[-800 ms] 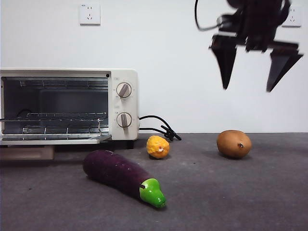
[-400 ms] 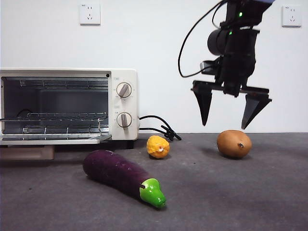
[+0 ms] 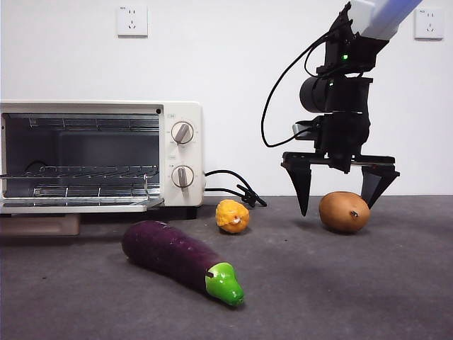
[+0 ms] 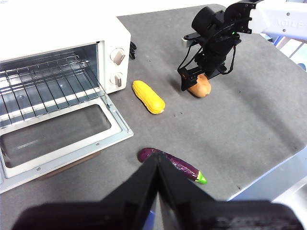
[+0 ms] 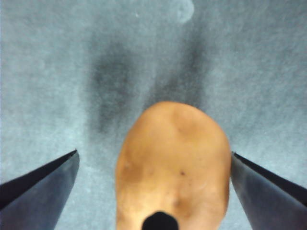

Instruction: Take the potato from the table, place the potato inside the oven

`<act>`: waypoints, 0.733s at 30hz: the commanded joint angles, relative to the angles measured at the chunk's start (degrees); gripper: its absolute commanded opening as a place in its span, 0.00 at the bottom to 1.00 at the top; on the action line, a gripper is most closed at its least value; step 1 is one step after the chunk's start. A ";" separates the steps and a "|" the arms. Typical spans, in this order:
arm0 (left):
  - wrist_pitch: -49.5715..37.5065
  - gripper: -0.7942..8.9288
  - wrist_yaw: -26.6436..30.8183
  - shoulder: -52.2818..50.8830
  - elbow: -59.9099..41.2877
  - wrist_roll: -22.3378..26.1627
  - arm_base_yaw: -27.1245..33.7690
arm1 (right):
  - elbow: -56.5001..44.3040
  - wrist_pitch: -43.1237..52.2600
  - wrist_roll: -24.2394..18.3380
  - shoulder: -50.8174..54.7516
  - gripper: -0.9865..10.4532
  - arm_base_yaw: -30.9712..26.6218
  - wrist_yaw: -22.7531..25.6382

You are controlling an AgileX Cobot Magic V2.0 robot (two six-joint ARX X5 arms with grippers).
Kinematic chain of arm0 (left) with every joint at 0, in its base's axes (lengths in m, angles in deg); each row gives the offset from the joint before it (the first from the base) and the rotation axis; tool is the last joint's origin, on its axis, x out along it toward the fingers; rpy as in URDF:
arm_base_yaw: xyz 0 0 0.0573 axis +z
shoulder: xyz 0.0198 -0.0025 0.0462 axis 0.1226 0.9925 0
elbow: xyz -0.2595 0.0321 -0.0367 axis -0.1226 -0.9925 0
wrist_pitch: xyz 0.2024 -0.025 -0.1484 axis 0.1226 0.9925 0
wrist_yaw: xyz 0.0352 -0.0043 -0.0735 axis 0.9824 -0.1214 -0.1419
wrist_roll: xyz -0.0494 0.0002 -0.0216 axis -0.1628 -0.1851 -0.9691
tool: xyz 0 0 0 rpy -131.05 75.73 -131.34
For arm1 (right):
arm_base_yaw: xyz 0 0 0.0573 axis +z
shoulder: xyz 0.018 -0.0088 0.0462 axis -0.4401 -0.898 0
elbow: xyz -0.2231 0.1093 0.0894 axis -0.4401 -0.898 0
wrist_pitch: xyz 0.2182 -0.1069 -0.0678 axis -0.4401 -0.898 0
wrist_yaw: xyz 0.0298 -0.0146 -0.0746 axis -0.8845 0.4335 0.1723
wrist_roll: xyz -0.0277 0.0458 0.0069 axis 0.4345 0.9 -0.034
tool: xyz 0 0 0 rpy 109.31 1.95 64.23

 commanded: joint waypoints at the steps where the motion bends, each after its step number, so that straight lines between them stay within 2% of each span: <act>1: -0.17 0.08 -0.44 -0.20 -0.24 -0.35 0.09 | 0.11 -0.20 0.33 -0.81 0.78 0.02 0.24; 8: -0.17 0.08 -0.44 -0.20 -0.24 -0.24 0.09 | 0.11 -1.49 0.13 -0.81 0.44 -0.13 0.52; 14: -0.17 0.08 -0.42 -0.17 -0.24 -0.13 0.09 | 0.11 -2.25 0.39 -0.81 0.39 -0.13 0.92; 18: -0.17 0.08 -0.42 -0.17 -0.24 0.22 0.09 | 0.11 -2.84 0.35 -0.81 0.13 -0.13 0.90; 22: -0.17 0.08 -0.42 -0.17 -0.24 0.26 0.09 | 0.20 -3.63 0.37 -0.74 0.11 -0.13 0.90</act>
